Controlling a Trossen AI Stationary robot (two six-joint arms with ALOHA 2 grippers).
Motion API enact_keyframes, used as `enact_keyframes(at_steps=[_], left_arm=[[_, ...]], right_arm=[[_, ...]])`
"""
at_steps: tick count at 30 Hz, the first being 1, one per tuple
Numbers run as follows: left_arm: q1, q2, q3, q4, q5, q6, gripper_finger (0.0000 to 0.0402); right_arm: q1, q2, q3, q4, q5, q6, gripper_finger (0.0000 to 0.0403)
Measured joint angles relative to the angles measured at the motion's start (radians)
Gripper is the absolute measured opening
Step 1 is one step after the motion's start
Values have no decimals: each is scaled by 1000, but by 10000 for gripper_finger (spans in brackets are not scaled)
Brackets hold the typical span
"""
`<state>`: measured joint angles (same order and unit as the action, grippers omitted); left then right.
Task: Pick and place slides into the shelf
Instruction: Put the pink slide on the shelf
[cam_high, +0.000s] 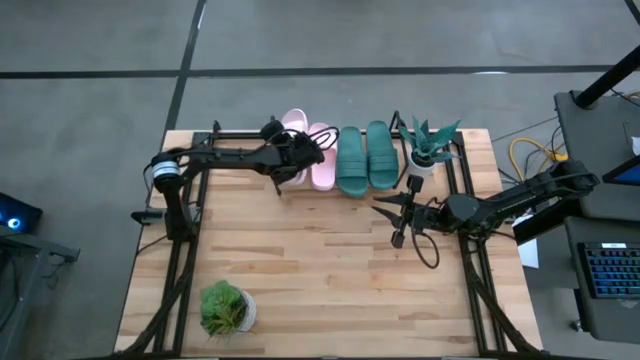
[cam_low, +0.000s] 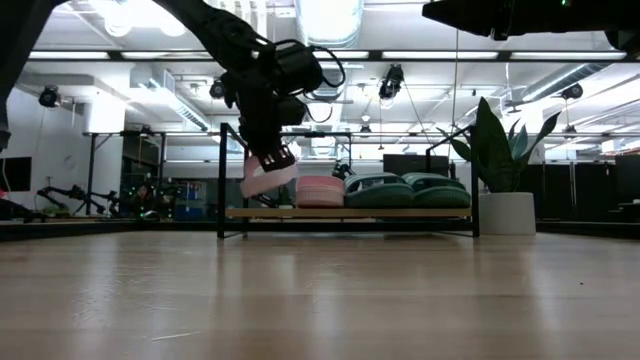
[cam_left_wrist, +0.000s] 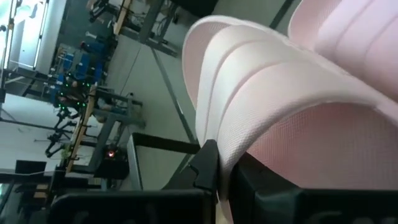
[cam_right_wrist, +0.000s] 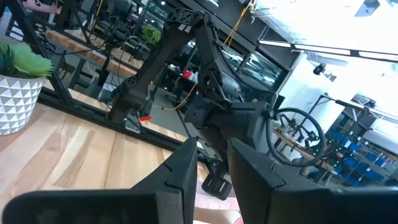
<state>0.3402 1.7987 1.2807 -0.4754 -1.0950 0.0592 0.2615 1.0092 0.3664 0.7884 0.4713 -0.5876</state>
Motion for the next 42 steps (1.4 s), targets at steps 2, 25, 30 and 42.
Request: enact_keyframes(at_steps=[2,25,30,42], left_arm=[[11,10,11,-12,-3,0,0],[76,67,48,-72,144,0,0],[82,96,72,-104,181,0,0],[84,100,136,-210,258,-28,0]], right_arm=[[0,0,0,0,0,0,82],[0,0,0,0,0,0,82],[0,0,0,0,0,0,82],[0,0,0,0,0,0,82]])
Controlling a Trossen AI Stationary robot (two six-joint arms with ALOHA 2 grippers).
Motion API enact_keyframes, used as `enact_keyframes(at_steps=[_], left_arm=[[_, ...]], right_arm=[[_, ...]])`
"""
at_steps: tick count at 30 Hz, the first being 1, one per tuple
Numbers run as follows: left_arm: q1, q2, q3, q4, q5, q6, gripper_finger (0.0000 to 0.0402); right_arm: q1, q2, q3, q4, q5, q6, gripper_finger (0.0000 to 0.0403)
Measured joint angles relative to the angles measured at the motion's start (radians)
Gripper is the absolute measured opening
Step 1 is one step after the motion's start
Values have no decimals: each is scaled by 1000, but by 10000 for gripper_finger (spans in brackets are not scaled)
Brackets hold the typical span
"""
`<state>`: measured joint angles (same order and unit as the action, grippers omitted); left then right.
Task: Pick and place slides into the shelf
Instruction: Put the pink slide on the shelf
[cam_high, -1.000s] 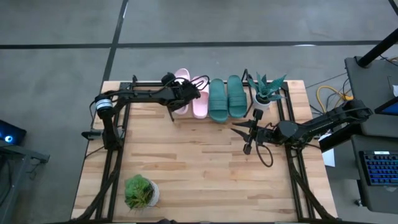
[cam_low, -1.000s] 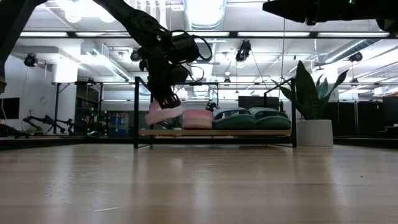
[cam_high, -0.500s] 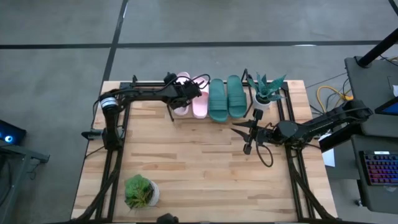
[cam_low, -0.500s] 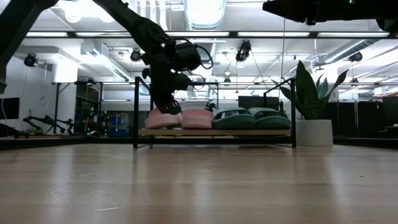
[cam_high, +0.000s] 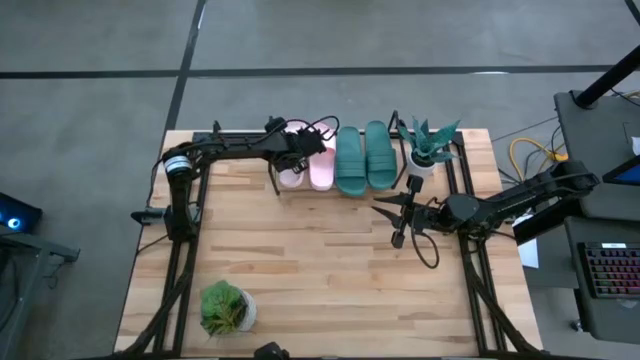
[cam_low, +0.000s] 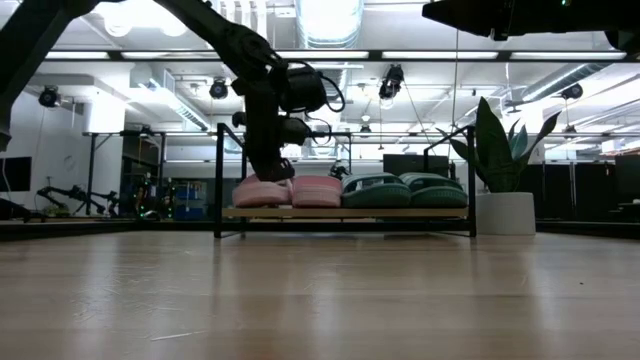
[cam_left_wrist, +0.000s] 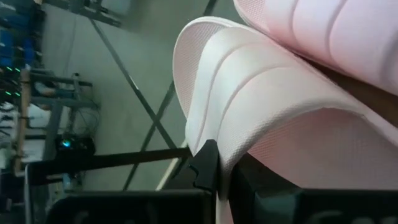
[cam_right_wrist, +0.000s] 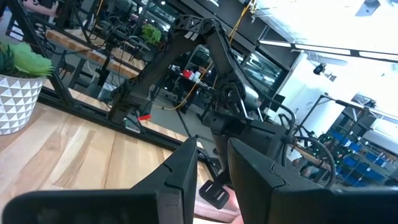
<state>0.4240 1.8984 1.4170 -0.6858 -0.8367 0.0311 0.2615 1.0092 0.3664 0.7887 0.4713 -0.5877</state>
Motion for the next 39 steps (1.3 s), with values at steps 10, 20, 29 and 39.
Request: enact_keyframes(at_steps=[10,20,29,39], left_arm=[[-3,-1,62,-128,61,-140,0],[-4,-3,61,-196,61,-183,0],[-4,-3,64,-241,53,-101,0],[-7,-3,64,-238,64,-131,0]], right_arm=[[0,0,0,1,0,0,82],[0,0,0,0,0,0,82],[0,0,0,0,0,0,82],[0,0,0,0,0,0,82]])
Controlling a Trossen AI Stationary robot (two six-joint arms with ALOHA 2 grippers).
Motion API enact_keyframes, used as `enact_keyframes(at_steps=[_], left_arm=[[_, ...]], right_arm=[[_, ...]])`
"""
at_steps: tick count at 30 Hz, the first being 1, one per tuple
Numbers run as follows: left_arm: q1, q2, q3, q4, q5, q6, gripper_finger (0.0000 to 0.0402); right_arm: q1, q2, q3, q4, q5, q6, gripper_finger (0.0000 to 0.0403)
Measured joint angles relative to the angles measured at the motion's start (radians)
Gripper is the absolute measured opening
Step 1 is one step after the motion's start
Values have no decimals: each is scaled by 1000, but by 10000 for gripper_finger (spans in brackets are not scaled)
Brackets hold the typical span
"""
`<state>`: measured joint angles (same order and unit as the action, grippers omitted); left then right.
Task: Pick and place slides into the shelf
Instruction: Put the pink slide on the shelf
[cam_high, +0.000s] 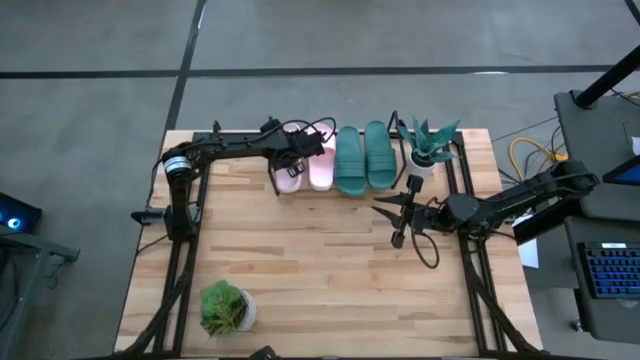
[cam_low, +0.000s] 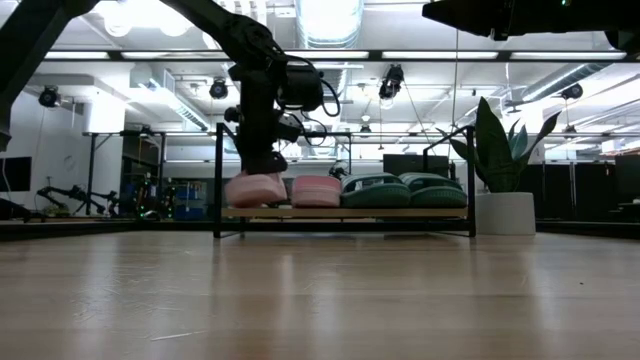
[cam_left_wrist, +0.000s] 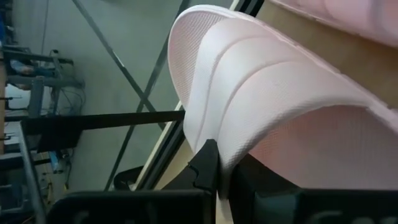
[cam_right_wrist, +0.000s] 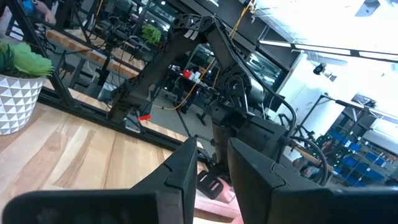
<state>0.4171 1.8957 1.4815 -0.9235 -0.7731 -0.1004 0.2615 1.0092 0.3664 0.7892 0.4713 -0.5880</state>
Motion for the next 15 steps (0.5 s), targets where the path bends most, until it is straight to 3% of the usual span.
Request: enact_keyframes(at_steps=[9,15], left_arm=[[-1,0,0,76,40,-4,4],[-1,0,0,87,120,9,46]], right_arm=[[0,0,0,0,0,0,82],[0,0,0,0,0,0,82]])
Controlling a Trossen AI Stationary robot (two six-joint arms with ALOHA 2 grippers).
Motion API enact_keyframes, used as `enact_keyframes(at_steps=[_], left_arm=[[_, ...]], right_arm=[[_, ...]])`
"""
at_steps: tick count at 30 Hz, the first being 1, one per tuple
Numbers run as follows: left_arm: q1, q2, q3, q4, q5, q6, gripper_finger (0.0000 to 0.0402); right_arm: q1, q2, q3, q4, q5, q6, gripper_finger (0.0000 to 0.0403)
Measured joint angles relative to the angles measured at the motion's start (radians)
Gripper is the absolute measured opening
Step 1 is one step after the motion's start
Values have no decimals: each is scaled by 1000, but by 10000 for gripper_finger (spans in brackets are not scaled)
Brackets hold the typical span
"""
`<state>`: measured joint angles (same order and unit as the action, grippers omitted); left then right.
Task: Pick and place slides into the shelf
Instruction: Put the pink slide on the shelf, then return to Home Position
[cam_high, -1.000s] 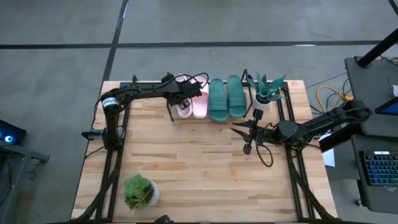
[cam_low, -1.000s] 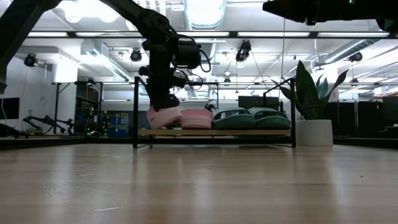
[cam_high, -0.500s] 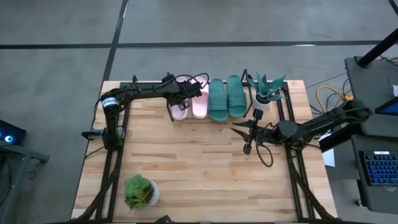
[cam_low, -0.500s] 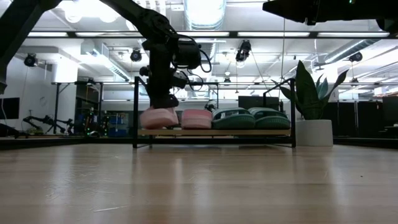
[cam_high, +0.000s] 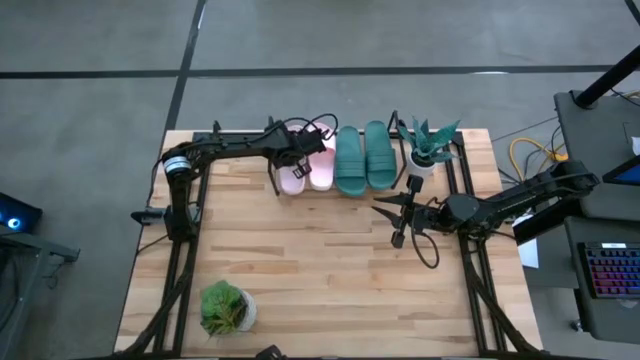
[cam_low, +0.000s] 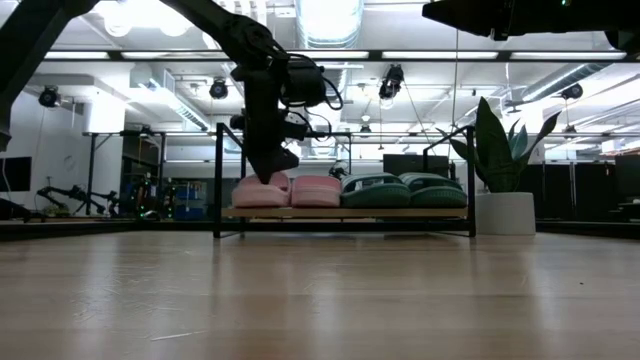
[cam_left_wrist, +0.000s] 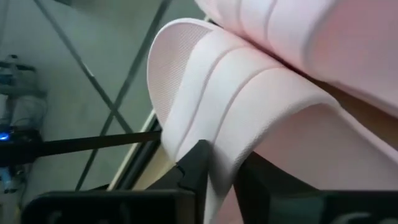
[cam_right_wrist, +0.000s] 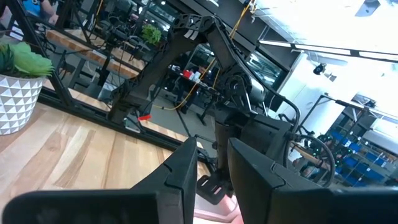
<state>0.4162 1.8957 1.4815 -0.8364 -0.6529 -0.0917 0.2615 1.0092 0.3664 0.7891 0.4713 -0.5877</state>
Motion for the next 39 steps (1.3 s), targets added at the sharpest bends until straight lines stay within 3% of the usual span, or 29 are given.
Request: enact_keyframes(at_steps=[8,13,17,26,29,35,39], left_arm=[[0,0,0,-1,89,39,135],[2,-16,9,0,285,80,199],[-17,-55,18,14,335,100,228],[-41,-142,18,28,401,142,235],[-50,-178,18,67,518,175,235],[-133,-253,-22,311,871,358,222],[-245,-323,-71,432,879,514,174]], right_arm=[[0,0,0,0,0,0,82],[0,0,0,0,0,0,82],[0,0,0,0,0,0,82],[0,0,0,0,0,0,82],[0,0,0,0,0,0,82],[0,0,0,-2,0,0,82],[0,0,0,-11,0,0,82]])
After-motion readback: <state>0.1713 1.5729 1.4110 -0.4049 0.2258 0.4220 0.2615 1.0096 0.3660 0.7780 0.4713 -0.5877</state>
